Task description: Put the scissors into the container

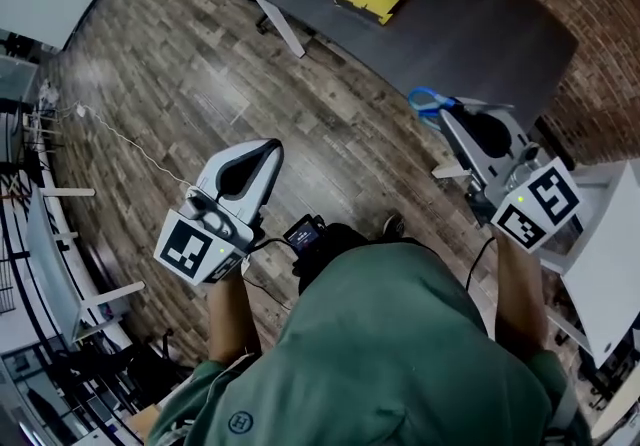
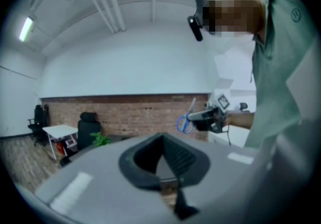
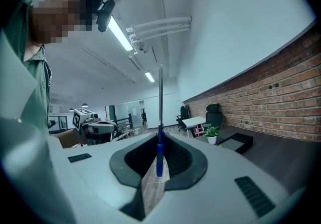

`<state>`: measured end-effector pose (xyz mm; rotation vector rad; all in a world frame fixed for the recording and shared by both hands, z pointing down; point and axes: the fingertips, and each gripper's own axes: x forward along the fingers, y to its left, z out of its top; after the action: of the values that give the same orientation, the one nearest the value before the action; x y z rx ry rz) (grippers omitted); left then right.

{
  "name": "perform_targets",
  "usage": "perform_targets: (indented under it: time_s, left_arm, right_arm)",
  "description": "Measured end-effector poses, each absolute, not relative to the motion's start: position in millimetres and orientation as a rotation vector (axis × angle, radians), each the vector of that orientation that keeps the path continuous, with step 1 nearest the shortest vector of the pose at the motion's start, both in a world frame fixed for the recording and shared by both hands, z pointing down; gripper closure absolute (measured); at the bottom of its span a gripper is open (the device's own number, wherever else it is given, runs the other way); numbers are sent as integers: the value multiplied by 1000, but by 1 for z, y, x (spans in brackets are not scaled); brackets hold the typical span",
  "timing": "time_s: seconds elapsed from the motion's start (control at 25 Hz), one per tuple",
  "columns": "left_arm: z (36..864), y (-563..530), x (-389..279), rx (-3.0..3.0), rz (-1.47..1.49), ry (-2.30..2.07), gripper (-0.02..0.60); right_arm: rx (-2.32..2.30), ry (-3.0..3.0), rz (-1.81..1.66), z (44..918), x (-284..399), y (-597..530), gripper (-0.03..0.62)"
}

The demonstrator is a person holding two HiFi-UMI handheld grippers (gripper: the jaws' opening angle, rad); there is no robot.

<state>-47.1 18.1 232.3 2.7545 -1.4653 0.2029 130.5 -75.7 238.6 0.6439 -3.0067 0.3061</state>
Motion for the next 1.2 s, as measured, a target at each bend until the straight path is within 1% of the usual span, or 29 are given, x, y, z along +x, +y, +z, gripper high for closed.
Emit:
perform_targets:
  time_s: [0.16, 0.4, 0.64, 0.88, 1.2]
  left_arm:
    - [233, -10, -67, 2766, 245, -1448, 581]
    - [239, -61, -113, 2797, 182, -1373, 581]
    - [228, -110, -162, 2882, 132, -1268, 581]
    - [236, -142, -187, 2914, 119, -1170, 581]
    - [253, -195, -200, 2885, 123, -1120, 581]
  right_arm:
    - [664, -2985, 343, 246, 114, -100, 553]
    - [770, -2949, 343, 251, 72, -136, 553]
    - [884, -2917, 323, 243, 25, -170, 553]
    - [928, -2876, 322, 245, -6, -192, 553]
    - [940, -2831, 370, 261, -19, -247, 553]
